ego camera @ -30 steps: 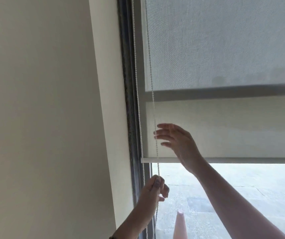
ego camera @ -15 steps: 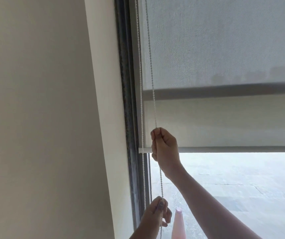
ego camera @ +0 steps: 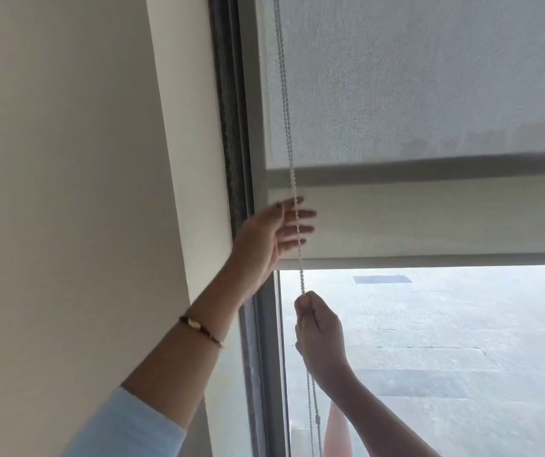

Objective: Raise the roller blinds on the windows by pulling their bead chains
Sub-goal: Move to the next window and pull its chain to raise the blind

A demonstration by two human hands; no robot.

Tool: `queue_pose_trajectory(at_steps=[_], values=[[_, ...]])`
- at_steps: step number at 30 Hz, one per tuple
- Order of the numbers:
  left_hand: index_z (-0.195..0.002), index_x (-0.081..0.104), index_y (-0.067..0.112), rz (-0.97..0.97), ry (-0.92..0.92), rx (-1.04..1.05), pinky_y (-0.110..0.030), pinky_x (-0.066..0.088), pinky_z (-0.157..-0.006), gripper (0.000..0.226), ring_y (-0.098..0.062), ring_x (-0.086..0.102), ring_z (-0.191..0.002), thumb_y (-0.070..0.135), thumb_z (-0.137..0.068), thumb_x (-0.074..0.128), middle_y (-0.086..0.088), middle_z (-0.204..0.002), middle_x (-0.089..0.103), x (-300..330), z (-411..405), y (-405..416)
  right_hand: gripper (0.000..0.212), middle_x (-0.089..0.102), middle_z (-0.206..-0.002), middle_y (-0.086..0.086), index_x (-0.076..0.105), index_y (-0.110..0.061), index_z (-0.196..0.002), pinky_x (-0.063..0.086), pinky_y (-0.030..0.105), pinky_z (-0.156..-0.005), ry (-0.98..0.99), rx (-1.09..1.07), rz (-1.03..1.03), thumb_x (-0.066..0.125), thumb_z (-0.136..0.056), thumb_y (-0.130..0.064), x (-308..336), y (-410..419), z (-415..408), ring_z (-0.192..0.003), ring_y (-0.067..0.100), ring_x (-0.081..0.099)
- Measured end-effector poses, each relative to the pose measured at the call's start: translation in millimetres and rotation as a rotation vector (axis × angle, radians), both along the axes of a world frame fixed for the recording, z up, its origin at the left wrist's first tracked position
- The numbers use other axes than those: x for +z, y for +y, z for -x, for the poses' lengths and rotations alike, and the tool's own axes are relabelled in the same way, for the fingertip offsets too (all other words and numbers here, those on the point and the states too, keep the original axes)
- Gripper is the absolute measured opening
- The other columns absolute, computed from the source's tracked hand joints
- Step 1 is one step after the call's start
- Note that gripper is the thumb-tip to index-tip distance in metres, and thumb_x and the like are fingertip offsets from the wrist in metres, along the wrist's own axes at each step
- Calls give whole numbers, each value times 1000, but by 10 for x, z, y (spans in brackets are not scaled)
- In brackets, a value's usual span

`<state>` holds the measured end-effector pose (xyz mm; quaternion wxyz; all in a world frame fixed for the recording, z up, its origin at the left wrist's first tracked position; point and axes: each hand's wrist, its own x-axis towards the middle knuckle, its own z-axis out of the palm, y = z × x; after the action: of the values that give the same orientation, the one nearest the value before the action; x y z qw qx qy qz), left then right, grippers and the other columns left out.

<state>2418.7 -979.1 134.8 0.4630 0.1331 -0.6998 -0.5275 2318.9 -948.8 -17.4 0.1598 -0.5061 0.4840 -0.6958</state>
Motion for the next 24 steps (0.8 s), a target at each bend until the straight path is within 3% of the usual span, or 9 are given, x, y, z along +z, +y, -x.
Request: queue_pose_trajectory(at_steps=[5, 8, 11, 16, 20, 22, 24], values=[[-123, 58, 3, -8, 149, -24, -34, 55, -68, 43, -15, 59, -67, 31, -107, 29, -4, -82, 59, 1026, 149, 25, 34, 28, -53, -13, 37, -11, -69, 20, 25, -49, -29, 10, -23, 36, -103, -6, -255, 36, -44, -50, 10, 20], [-89, 62, 11, -104, 232, -42, -23, 31, -47, 36, -7, 31, -44, 17, -106, 31, 4, -55, 39, 1111, 249, 3, 35, 27, -53, -12, 35, -14, -69, 19, 28, -49, 6, -13, -36, 36, -103, -7, -330, 51, -23, -50, 10, 20], [-69, 50, 17, -102, 238, -85, -24, 19, -46, 43, -8, 18, -43, 7, -103, 26, 6, -49, 28, 1011, 318, 15, 38, 26, -54, -11, 34, -18, -67, 19, 30, -50, 18, -26, -40, 36, -103, -7, -404, 75, -4, -52, 12, 20], [-68, 45, 19, -117, 220, -81, -22, 17, -46, 44, -10, 13, -46, 5, -103, 23, 6, -51, 24, 693, 340, -4, 40, 34, -52, -9, 37, -21, -65, 26, 30, -50, 74, -94, -57, 41, -102, -7, -675, 182, 90, -52, 9, 28], [-70, 44, 18, -141, 229, -87, -26, 13, -50, 41, -8, 17, -41, 6, -104, 24, 6, -50, 24, 366, 358, -20, 41, 30, -50, -9, 38, -25, -62, 23, 27, -51, 25, -57, -103, 45, -102, -17, -917, 249, 98, -50, 9, 24], [-70, 45, 18, -153, 229, -88, -28, 13, -51, 42, -9, 15, -42, 5, -104, 25, 6, -50, 23, 233, 362, -24, 47, 32, -49, -10, 40, -32, -59, 25, 26, -51, 29, -59, -131, 46, -101, -11, -1040, 248, 85, -50, 7, 25], [-70, 44, 18, -159, 226, -75, -30, 11, -53, 41, -14, 9, -48, 5, -105, 25, 4, -52, 19, 122, 355, -22, 45, 36, -49, -10, 42, -27, -62, 28, 24, -50, 52, -71, -157, 46, -99, -2, -1154, 238, 82, -49, 6, 28]])
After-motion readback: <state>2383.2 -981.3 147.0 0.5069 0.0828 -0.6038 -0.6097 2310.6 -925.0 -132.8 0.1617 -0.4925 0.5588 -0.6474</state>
